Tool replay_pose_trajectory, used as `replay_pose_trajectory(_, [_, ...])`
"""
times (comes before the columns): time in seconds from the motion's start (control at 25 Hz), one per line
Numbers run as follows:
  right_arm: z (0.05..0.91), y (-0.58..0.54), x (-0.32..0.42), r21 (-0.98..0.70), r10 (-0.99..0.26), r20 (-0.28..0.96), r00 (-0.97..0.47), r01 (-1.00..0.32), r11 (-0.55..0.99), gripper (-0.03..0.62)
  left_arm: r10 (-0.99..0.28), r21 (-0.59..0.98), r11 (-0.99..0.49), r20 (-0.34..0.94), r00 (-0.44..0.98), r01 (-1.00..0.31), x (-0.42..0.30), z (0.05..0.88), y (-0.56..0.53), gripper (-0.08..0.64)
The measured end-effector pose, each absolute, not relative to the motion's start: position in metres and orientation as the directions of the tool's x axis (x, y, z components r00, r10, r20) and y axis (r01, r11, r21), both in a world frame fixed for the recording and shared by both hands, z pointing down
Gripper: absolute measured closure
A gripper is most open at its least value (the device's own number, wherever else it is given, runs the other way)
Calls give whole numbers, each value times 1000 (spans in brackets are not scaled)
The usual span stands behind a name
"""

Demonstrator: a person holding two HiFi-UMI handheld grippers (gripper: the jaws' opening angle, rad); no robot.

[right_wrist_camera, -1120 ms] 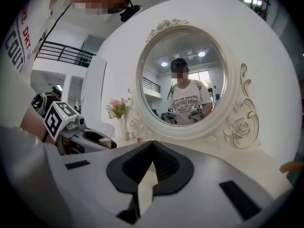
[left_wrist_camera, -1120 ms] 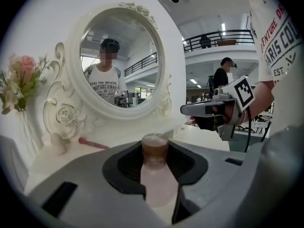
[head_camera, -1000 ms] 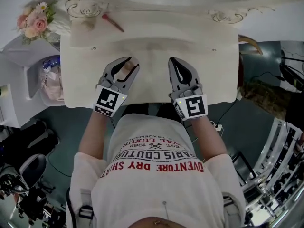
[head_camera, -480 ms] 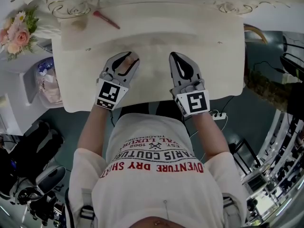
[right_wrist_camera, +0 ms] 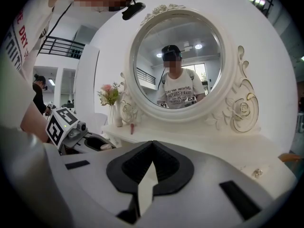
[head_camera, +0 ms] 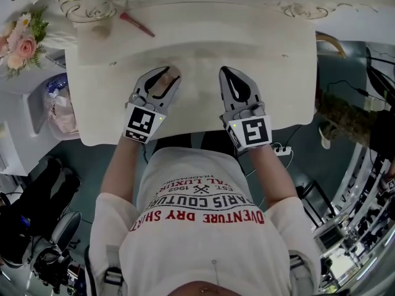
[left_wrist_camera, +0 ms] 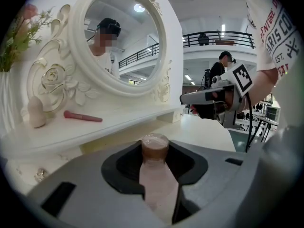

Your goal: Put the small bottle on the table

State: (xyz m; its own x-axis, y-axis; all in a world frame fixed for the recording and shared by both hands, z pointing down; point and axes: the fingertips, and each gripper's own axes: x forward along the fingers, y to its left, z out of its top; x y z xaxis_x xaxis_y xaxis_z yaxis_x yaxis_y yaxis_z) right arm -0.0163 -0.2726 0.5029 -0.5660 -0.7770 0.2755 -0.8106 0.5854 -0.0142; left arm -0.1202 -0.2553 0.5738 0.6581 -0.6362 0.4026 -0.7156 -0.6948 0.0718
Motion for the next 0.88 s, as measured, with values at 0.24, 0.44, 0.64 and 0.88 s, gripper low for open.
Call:
replay_pose_trajectory(0.24, [496,-268,-21,-3,-772,280,-570,-805,594,594,-629,114,-686,405,664,-719,-119,571,-254,411])
replay_pose_trajectory(0.44, [492,-256,-24,-53,-769,300,-564,-815,577,592,-672,80,-663,376,639,-744,-124,547,-252,382])
replay_pose_trajectory(0.64, [471,-247,-30,-26,-766,270,-583,-800,599,594,-736,20,-626,317,599,-779,-133,502,-246,387])
replay_pose_trajectory(0.88, [436,-243,-40,9,-769,210,-604,-785,619,594,-810,-14,-560,218,544,-829,-156,443,-237,535])
